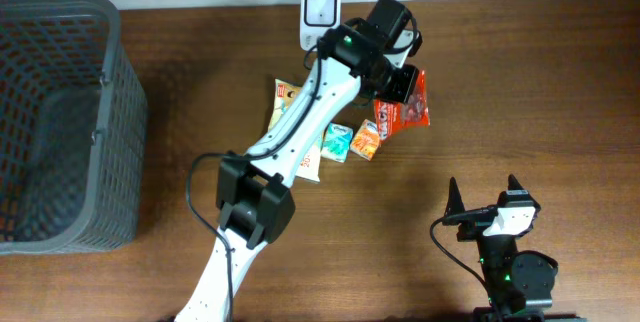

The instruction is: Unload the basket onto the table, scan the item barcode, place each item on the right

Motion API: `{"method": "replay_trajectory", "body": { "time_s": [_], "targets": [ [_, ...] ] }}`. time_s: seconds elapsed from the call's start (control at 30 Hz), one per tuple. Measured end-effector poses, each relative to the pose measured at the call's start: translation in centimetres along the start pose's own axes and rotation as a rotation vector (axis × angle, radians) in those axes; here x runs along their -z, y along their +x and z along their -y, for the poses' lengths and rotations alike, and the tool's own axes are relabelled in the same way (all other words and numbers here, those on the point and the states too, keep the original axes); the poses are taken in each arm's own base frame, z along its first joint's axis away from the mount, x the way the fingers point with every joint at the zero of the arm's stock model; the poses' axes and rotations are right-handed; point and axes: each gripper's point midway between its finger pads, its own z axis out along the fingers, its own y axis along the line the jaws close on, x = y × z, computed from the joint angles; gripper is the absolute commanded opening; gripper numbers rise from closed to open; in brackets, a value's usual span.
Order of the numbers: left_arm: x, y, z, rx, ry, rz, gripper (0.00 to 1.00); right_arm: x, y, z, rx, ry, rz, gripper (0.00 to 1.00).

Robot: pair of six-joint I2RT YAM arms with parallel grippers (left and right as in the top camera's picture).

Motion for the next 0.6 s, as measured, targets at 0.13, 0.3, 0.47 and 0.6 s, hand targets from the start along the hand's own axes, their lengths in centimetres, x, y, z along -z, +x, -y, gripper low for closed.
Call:
{"method": "replay_trajectory", "body": {
  "time_s": [0.13,0.3,0.47,0.6],
  "targets": [
    [-2.5,1.0,-2.0,-0.016,-0.066,-0.043,0.99,0.0,0.0,0.0,0.000,0.000,0.000,0.99],
    [10.0,-1.8,-11.0,0.102,-0.401,0.092,0.99,0.0,0.0,0.0,0.000,0.000,0.000,0.99],
    [26.3,-0.6,-21.5,0.350,-0.627,0.273,0.99,0.0,0.0,0.0,0.001,0.000,0.000,0.99],
    [27.4,0.5,-24.0,0.405,-0.659,0.257,0.99,0.6,-1.6,-4.4,-0.083,-0.264,0.053,0.99]
  ]
}}
